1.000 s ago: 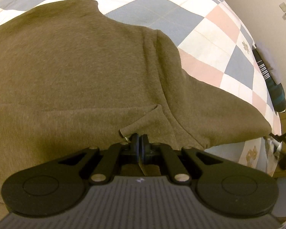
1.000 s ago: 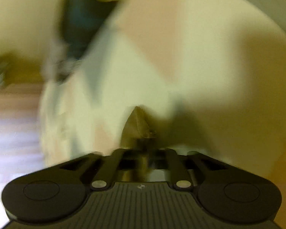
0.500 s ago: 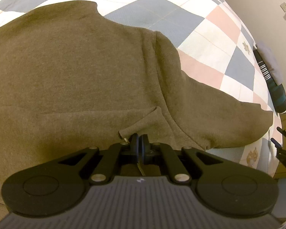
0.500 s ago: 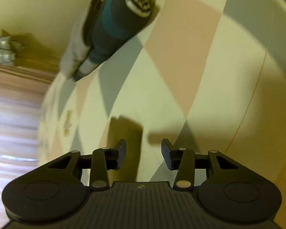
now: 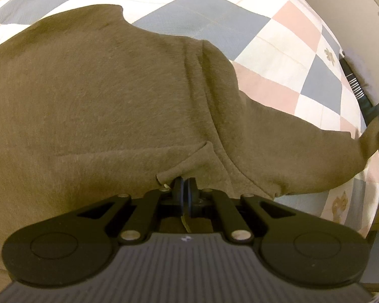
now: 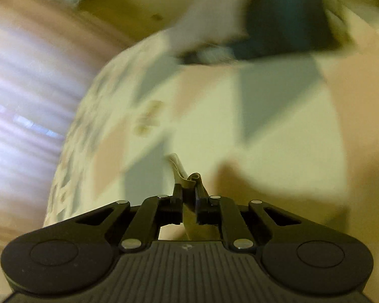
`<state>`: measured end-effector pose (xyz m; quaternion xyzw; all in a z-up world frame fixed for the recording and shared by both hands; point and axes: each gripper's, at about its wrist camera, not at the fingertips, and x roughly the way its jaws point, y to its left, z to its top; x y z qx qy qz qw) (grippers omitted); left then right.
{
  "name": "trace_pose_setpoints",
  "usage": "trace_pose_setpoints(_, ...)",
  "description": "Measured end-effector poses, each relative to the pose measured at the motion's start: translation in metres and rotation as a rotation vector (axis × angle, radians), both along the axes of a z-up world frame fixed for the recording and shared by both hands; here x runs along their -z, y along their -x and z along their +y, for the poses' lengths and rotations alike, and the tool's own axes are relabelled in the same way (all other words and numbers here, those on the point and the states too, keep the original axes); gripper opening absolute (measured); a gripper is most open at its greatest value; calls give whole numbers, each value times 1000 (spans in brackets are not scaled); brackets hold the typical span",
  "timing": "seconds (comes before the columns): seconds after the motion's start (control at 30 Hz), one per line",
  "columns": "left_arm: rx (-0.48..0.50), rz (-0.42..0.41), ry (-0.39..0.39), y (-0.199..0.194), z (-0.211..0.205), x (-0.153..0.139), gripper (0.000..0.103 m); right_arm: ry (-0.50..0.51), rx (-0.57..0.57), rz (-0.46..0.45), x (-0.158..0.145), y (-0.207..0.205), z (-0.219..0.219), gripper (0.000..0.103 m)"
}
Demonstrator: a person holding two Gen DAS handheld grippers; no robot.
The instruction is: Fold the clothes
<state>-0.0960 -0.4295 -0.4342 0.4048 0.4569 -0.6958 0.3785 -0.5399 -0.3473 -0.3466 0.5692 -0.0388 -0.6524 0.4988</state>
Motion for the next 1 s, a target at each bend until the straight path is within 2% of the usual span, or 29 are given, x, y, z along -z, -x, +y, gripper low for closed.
trace_pose_setpoints(0.03,1,-3,2,1,0,0,2,-10,-38,33,-11,-5,-15,20)
trace_pose_setpoints(0.07,1,-6,3,2,0,0,2,-13,-89,64,-15,-13,-29,36)
trace_pose_setpoints(0.1,1,-7,5,3,0,-1,2,-15,-170,71,-14,-22,-45,71)
trace_pose_setpoints(0.13,-1,-9,5,4,0,-1,2,-19,-263,40,-8,-31,-58,77)
trace_pose_setpoints(0.17,-3,-8,5,4,0,-2,2,-19,-330,-14,-1,-37,-65,71)
trace_pose_setpoints(0.2,-3,-8,6,4,1,-2,2,-13,-353,-59,4,-39,-67,70)
trace_pose_setpoints(0.27,-6,1,7,1,2,-2,2,22,-351,-101,11,-34,-63,67)
trace_pose_setpoints(0.3,-11,8,3,0,1,-1,2,43,-320,-94,12,-27,-53,66)
trace_pose_setpoints(0.37,-19,20,-4,-3,0,0,2,57,-183,-97,19,1,-28,64)
trace_pose_setpoints(0.47,-30,32,-7,-5,-2,1,2,65,37,-134,38,45,8,54)
trace_pose_setpoints(0.6,-36,32,-11,-5,-4,2,2,13,183,-196,69,66,46,33)
trace_pose_setpoints(0.77,-25,24,-19,-3,-6,1,2,16,281,-208,88,61,82,33)
trace_pose_setpoints(0.8,-24,23,-20,-3,-6,1,2,25,294,-205,90,60,88,37)
trace_pose_setpoints(0.9,-28,21,-22,-4,-6,1,2,43,276,-239,108,49,92,40)
trace_pose_setpoints(1.0,-40,24,-25,-4,-6,2,2,115,268,-295,124,37,82,40)
